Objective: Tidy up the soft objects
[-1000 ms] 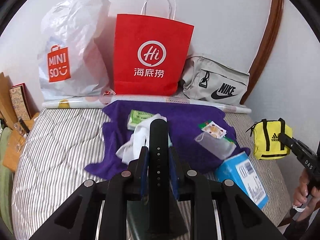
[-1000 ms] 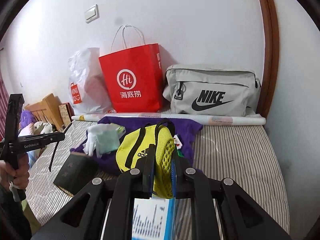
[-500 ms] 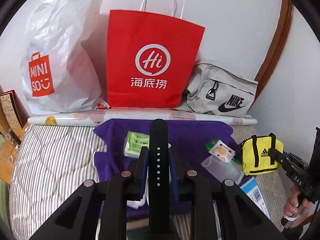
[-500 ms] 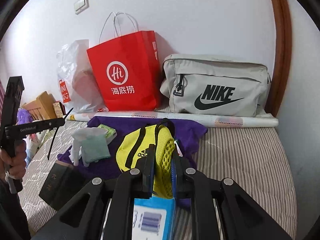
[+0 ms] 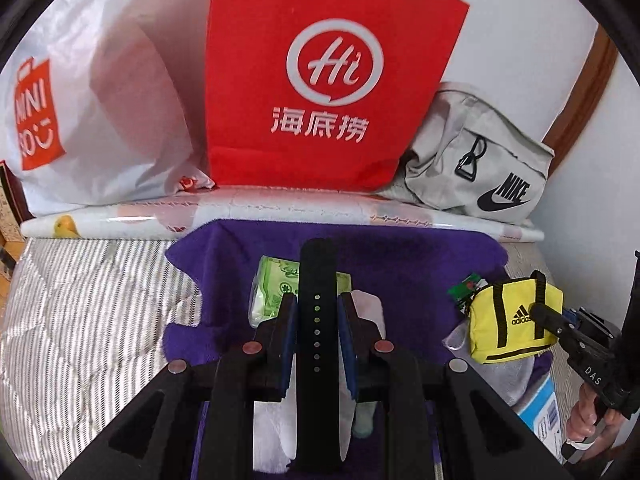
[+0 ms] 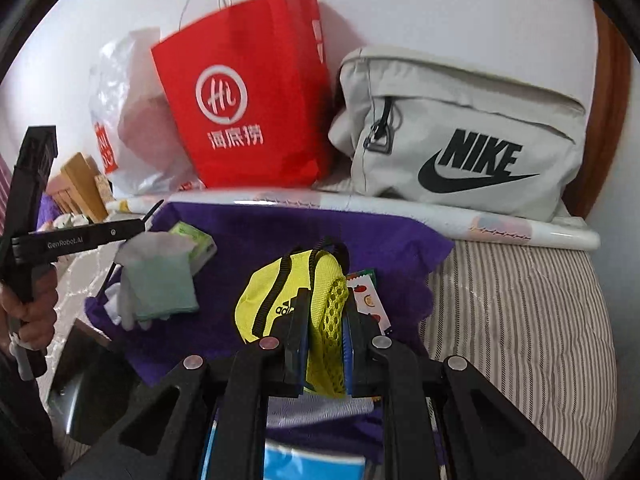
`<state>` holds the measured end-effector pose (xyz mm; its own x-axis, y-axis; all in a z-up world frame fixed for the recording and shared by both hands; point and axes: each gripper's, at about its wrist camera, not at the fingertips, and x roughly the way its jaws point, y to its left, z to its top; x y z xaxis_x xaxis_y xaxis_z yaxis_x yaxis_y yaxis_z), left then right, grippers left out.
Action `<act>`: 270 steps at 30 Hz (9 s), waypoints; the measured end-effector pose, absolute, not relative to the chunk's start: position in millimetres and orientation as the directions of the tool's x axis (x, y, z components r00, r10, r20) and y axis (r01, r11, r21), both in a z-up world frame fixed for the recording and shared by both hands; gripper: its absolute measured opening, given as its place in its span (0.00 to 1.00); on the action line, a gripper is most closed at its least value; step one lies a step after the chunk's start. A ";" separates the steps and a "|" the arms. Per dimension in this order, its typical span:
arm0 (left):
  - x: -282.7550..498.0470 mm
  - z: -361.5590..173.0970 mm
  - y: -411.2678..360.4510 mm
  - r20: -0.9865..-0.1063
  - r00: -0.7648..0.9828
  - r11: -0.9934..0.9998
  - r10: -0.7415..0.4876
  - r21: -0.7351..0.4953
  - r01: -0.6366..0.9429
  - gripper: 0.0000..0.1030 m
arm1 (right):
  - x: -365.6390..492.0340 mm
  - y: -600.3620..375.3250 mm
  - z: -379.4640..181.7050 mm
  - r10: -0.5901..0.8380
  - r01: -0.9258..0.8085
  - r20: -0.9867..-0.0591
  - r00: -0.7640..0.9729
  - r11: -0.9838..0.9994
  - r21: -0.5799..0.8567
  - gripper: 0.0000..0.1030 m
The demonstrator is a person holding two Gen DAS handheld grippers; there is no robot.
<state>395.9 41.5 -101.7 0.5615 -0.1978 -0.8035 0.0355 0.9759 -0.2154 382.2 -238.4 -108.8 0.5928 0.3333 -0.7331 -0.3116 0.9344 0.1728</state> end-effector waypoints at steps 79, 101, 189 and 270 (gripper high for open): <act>104.3 -140.2 46.5 -0.839 0.472 0.957 -0.270 -0.179 0.230 0.51 | 139.8 -164.8 -166.8 0.213 -0.190 -0.792 0.573 0.974 0.124 0.48; 69.7 -139.4 -38.8 -0.856 0.360 0.869 -0.371 -0.184 0.459 0.55 | 84.7 -239.6 -95.1 0.306 -0.274 -0.649 0.697 0.950 0.153 0.48; 97.4 -143.3 -34.5 -0.864 0.476 0.946 -0.164 -0.001 0.325 0.25 | 88.5 -281.4 -145.4 0.297 -0.279 -0.753 0.587 0.947 0.156 0.48; 364.8 -92.1 -25.2 -0.821 0.494 0.948 -0.285 -0.164 0.274 0.20 | 376.2 -197.4 -115.1 0.406 -0.464 -0.791 0.459 0.868 0.177 0.48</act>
